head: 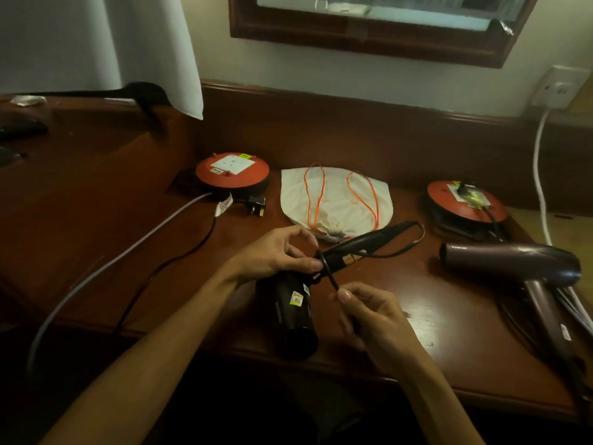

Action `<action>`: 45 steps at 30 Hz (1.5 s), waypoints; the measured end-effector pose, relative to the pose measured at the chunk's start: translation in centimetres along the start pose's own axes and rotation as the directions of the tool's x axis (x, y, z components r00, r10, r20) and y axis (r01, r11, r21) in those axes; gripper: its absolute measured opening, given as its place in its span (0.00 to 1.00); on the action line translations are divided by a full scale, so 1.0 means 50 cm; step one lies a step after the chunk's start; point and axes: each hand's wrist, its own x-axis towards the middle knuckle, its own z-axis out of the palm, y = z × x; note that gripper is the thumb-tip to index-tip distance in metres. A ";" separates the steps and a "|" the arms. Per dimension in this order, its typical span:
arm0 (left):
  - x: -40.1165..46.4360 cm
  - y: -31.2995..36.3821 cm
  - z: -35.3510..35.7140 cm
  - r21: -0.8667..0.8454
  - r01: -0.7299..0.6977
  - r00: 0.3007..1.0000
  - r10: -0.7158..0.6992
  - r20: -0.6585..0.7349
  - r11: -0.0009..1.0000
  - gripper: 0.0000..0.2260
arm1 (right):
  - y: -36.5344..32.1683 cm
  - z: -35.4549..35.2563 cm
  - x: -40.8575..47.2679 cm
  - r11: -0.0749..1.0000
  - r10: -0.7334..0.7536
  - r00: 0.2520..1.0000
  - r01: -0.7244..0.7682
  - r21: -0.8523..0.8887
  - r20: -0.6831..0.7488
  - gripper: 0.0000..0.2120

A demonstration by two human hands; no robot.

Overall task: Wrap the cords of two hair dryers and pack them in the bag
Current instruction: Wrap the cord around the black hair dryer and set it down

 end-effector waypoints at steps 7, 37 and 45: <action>0.006 -0.015 -0.007 0.040 -0.017 1.000 0.017 0.020 0.999 0.14 | -0.042 -0.036 -0.007 0.939 0.172 0.977 -0.123 -0.320 0.128 0.15; -0.036 0.046 0.042 0.788 -0.053 0.978 -0.130 0.166 0.613 0.23 | -0.203 0.000 0.117 0.506 0.576 0.737 0.019 -0.862 0.355 0.08; -0.038 0.026 0.011 0.727 0.023 0.999 -0.051 0.016 0.686 0.20 | -0.163 0.033 0.049 0.630 0.266 0.948 -0.033 -0.776 0.175 0.07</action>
